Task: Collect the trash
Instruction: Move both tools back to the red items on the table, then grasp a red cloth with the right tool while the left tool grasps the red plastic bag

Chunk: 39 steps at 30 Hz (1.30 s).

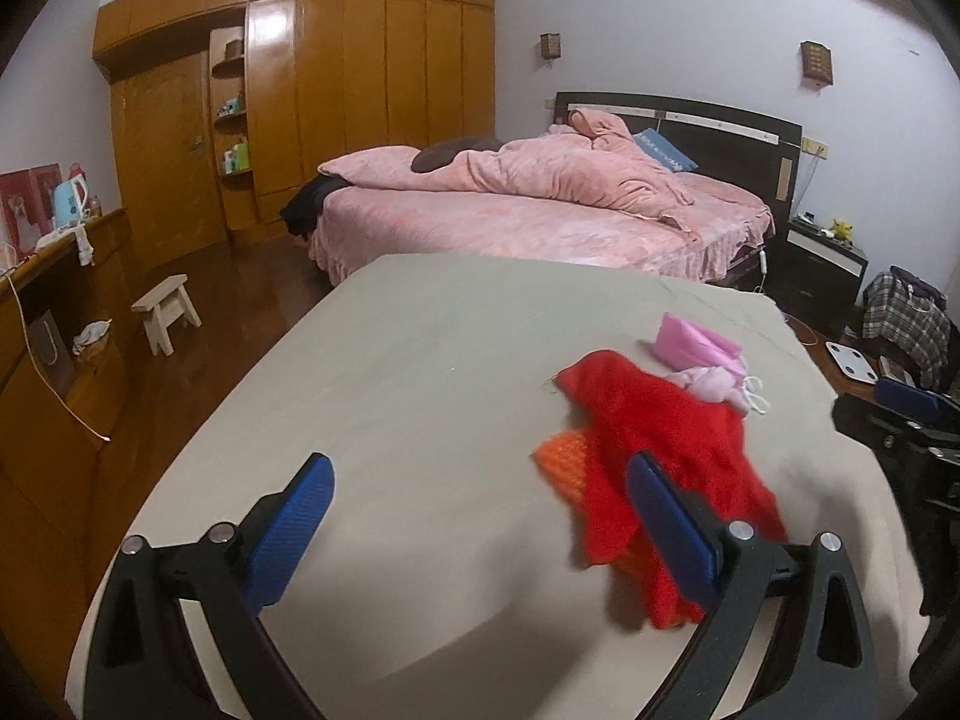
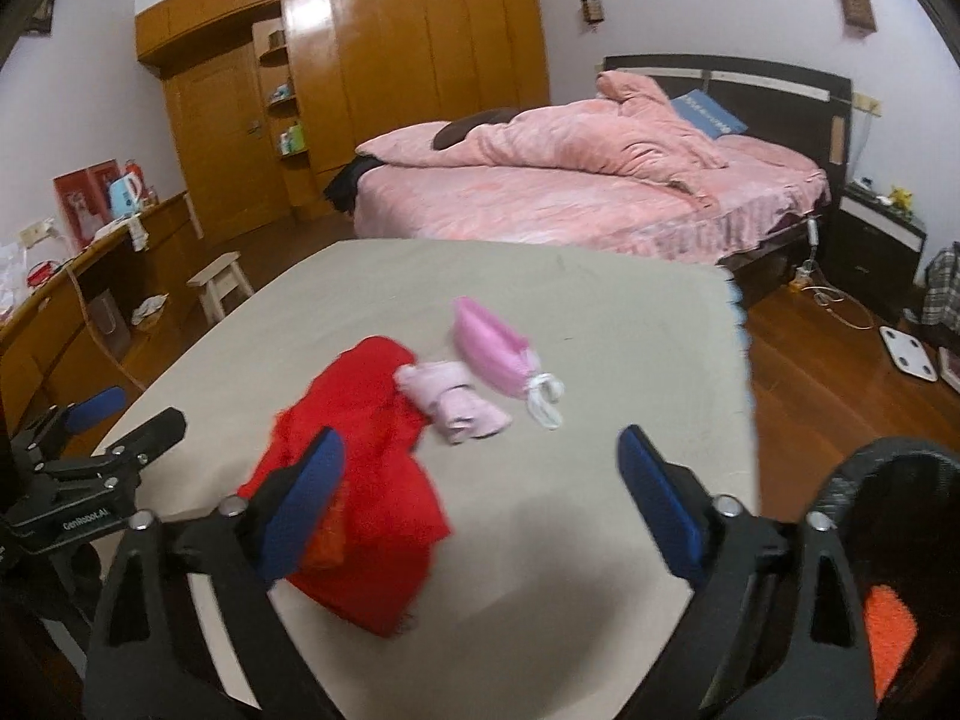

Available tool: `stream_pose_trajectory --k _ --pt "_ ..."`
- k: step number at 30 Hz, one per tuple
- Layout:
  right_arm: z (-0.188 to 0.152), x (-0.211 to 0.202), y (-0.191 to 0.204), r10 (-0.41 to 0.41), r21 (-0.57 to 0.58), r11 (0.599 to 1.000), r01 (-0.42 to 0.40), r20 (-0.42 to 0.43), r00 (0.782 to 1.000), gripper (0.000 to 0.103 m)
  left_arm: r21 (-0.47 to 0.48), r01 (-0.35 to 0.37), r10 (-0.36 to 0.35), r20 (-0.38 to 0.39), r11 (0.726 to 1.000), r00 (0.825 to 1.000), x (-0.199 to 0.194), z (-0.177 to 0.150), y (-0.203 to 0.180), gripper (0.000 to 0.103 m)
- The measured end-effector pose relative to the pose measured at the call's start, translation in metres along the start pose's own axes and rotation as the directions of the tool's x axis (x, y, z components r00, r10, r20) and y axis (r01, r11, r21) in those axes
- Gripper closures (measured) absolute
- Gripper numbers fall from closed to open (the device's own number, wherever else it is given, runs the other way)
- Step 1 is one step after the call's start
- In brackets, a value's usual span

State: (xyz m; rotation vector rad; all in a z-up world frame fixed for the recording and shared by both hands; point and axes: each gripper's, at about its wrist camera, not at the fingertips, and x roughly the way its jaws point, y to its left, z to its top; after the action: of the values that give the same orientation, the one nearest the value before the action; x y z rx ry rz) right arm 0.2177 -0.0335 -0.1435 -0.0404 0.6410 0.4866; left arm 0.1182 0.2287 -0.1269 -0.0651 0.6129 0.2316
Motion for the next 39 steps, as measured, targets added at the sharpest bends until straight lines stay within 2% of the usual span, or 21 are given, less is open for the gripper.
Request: stream_pose_trajectory --k 3,12,15,17,20,33,39 --pt "-0.001 0.012 0.016 0.034 -0.019 0.999 -0.035 -0.017 0.999 0.023 -0.012 -0.006 0.006 -0.006 1.000 1.000 0.002 -0.002 0.008 0.007" --pt "-0.003 0.047 0.051 0.104 -0.070 0.991 -0.111 -0.092 0.990 0.042 -0.050 -0.014 0.014 -0.016 0.999 1.000 0.007 -0.007 0.025 0.007" --pt "-0.008 0.057 0.055 0.121 -0.069 0.989 -0.131 -0.133 0.984 0.059 -0.051 -0.012 0.011 -0.019 0.999 1.000 0.009 -0.007 0.024 0.007" --pt "-0.010 0.061 0.056 0.148 -0.063 0.985 -0.160 -0.158 0.976 0.077 -0.052 -0.009 0.008 -0.020 0.999 1.000 0.010 -0.006 0.024 0.007" --pt "-0.013 0.059 0.058 0.182 -0.063 0.979 -0.194 -0.167 0.969 0.091 -0.053 -0.006 0.005 -0.020 0.999 1.000 0.011 -0.006 0.023 0.007" --pt "0.006 0.012 0.055 0.250 -0.065 0.965 -0.256 -0.080 0.965 0.094 -0.054 0.005 -0.005 -0.008 0.999 1.000 0.005 -0.003 0.019 0.007" --pt "0.010 -0.007 0.041 0.239 -0.052 0.969 -0.242 -0.059 0.969 0.094 -0.036 0.030 -0.030 0.003 0.999 1.000 0.001 0.000 0.007 0.007"
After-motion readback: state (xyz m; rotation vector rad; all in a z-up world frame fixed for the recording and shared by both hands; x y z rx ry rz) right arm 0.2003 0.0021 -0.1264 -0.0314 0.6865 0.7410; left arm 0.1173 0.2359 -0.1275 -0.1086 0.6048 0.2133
